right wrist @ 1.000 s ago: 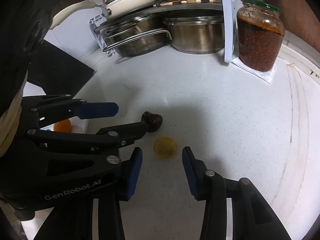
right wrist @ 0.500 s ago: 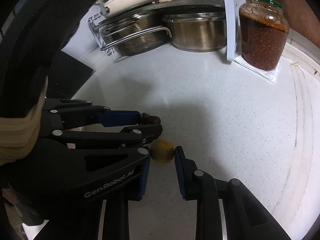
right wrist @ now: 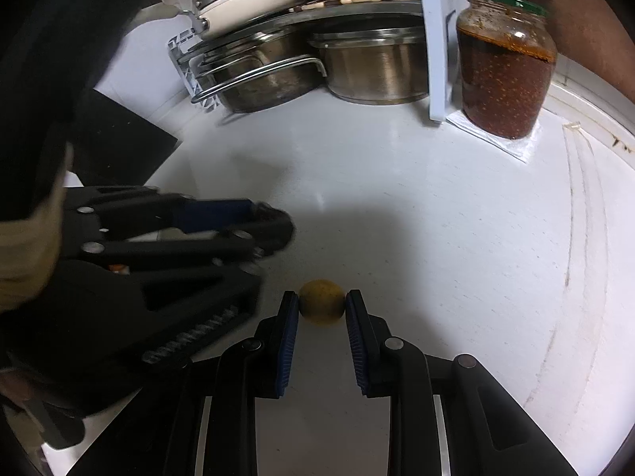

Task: Organize fruits
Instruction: 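Grasp a dark purple fruit with the left tool while the right tool grasps a small yellow fruit, then carry the dark fruit in the left tool while the right tool carries the yellow fruit to the plate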

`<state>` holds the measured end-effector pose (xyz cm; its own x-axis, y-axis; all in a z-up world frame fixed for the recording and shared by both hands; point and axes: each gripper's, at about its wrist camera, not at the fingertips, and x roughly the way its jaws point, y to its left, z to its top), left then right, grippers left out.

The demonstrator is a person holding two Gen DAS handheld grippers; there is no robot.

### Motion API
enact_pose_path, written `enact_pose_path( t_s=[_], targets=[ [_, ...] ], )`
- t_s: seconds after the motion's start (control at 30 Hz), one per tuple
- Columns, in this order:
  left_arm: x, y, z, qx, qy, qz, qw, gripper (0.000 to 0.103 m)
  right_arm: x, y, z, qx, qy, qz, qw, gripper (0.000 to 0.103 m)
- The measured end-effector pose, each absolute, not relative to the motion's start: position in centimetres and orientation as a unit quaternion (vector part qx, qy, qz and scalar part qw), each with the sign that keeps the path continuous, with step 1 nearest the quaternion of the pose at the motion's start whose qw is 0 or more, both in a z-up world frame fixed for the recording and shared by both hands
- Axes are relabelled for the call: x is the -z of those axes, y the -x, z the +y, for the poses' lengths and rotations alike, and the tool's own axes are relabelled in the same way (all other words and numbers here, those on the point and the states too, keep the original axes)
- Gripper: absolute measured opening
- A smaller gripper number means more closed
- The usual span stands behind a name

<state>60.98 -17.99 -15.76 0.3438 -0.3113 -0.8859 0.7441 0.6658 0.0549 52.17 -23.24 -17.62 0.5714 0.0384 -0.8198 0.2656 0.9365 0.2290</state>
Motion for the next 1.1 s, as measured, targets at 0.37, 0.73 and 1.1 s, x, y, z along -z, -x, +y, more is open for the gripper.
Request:
enact_pose_path(
  t_s=[0.37, 0.73, 1.1],
  targets=[
    [14.0, -58.7, -15.3, 0.303, -0.222, 0.438, 0.817, 0.028, 16.0, -50.5, -23.4, 0.062, -0.159, 0.447, 0.878, 0.026],
    [11.5, -55.0, -12.1, 0.273, -0.179, 0.406, 0.854, 0.028, 13.0, -48.5, -22.9, 0.043, -0.146, 0.426, 0.892, 0.022],
    [11.4, -52.4, -10.0, 0.247, -0.164, 0.400, 0.867, 0.028, 12.4, -47.3, -21.9, 0.030, -0.106, 0.425, 0.898, 0.020]
  ],
)
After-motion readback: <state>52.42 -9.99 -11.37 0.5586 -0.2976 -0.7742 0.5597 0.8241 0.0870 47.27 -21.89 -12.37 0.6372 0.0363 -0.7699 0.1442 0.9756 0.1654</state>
